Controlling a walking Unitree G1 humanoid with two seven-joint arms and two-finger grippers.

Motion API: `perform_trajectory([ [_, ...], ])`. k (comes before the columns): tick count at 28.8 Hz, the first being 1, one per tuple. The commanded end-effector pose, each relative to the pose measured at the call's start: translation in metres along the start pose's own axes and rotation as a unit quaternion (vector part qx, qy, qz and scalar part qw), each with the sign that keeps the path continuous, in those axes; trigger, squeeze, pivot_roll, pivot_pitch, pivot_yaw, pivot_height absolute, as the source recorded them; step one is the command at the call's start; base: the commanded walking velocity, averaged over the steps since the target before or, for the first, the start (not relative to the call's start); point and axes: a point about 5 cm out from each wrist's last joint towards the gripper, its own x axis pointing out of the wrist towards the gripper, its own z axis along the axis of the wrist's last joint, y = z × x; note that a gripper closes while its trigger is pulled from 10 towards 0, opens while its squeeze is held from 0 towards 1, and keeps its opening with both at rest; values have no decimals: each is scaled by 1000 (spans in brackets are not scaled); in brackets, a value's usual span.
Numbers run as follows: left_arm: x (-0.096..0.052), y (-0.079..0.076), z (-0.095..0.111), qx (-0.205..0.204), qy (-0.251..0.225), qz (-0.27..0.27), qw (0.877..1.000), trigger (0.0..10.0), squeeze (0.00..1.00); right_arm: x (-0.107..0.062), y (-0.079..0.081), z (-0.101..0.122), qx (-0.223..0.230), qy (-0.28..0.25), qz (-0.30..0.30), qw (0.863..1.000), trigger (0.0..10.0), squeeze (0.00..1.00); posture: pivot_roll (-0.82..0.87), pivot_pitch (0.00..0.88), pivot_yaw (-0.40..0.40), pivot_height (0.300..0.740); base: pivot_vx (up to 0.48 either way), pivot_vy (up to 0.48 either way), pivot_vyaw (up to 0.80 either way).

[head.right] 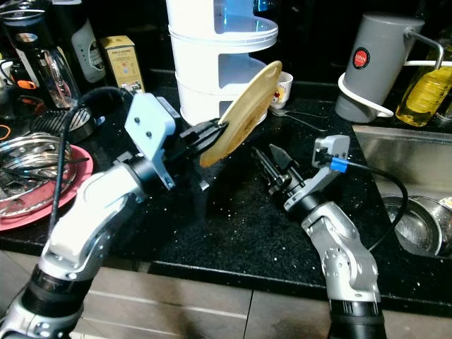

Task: Kitchen organization

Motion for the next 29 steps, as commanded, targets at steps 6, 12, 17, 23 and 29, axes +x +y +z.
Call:
perform_trajectory([
  [6, 6, 1, 14, 14, -22, 8, 1000, 10000, 0, -3, -7, 3, -7, -9, -28, 1000, 10000, 0, -69, 0, -23, 740, 0, 0, -267],
  [12, 5, 2, 10, 18, -15, 11, 1000, 10000, 0, 0, -10, 2, -9, -9, -38, 999, 10000, 0, -69, 0, -25, 740, 0, 0, -800],
  [17, 5, 2, 7, 23, -5, 20, 1000, 10000, 0, 1, -10, 3, -9, -18, -38, 999, 10000, 0, -69, 0, -26, 740, 0, 0, -320],
  [23, 2, 10, 5, 28, 5, 49, 998, 10000, 0, 1, -6, 1, -6, -15, -27, 999, 10000, 0, -69, 0, -26, 740, 0, 0, 0],
  [29, -1, 17, 3, 35, 14, 69, 997, 10000, 0, 2, -4, 0, -4, -12, -17, 1000, 10000, 0, -68, 0, -30, 740, 0, -399, 0],
])
